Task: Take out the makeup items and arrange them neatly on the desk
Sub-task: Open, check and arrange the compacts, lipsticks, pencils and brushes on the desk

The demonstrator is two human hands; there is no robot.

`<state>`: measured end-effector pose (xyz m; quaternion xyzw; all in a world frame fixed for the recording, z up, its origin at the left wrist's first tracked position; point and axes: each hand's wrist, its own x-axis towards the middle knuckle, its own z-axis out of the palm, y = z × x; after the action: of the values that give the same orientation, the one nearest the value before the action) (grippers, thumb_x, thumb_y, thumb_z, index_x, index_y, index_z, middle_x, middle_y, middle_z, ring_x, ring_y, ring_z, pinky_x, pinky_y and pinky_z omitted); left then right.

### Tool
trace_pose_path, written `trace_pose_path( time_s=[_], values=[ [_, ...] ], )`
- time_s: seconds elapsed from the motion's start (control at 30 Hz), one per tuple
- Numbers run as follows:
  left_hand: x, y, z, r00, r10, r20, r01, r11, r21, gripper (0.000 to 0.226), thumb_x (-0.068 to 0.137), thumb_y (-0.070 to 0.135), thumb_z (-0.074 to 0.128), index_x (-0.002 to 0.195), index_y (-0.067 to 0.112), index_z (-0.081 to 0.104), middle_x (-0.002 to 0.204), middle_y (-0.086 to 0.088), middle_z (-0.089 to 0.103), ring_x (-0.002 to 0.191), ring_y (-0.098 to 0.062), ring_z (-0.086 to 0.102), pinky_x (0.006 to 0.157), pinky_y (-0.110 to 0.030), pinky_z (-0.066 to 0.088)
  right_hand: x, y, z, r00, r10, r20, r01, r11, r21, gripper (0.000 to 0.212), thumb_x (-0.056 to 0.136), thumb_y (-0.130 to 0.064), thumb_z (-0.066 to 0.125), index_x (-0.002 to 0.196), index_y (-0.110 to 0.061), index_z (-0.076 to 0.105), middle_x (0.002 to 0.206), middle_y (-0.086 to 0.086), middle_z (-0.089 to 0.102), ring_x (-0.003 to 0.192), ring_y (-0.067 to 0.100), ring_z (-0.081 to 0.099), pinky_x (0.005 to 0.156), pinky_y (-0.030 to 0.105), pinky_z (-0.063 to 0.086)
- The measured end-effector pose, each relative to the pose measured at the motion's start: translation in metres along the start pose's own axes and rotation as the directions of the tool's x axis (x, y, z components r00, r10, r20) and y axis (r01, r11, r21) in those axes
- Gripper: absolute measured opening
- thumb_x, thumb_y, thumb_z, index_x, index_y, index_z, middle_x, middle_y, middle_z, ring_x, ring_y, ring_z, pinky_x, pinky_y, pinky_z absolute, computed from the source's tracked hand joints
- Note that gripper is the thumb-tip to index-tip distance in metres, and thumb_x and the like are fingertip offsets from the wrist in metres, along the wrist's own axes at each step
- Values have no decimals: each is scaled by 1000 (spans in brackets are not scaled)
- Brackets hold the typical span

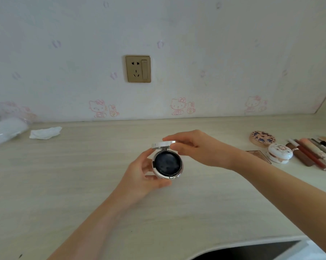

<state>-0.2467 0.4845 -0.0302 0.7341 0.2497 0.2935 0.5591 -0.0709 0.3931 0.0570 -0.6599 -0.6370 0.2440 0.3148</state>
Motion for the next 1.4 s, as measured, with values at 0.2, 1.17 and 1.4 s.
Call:
trace_pose_path(
  time_s=[0.2, 1.17, 1.4],
  values=[
    [-3, 3, -7, 990, 31, 140, -51, 988, 144, 82, 58, 11, 90, 128, 28, 52, 123, 16, 62, 117, -1, 56, 94, -19, 46, 2, 2, 6, 998, 1, 70, 7, 995, -104, 32, 97, -33, 50, 128, -29, 59, 119, -14, 65, 111, 1, 57, 100, 26, 44],
    [-42, -9, 17, 933, 359, 7, -228, 579, 783, 26, 78, 24, 76, 103, 24, 69, 113, 17, 59, 107, 1, 48, 77, -32, 56, 8, 24, 30, 999, 27, -42, -30, 997, -72, 25, 95, -28, 55, 118, -23, 64, 113, -11, 67, 107, 0, 60, 92, 15, 45],
    [-34, -22, 17, 889, 457, 24, -300, 542, 785, 26, 85, 31, 54, 96, 22, 76, 103, 12, 70, 105, -4, 54, 71, -31, 59, 20, 17, 25, 997, 44, -56, -52, 988, -144, 25, 97, -25, 51, 114, -22, 69, 99, -9, 70, 93, 8, 61, 81, 18, 45]
  ],
)
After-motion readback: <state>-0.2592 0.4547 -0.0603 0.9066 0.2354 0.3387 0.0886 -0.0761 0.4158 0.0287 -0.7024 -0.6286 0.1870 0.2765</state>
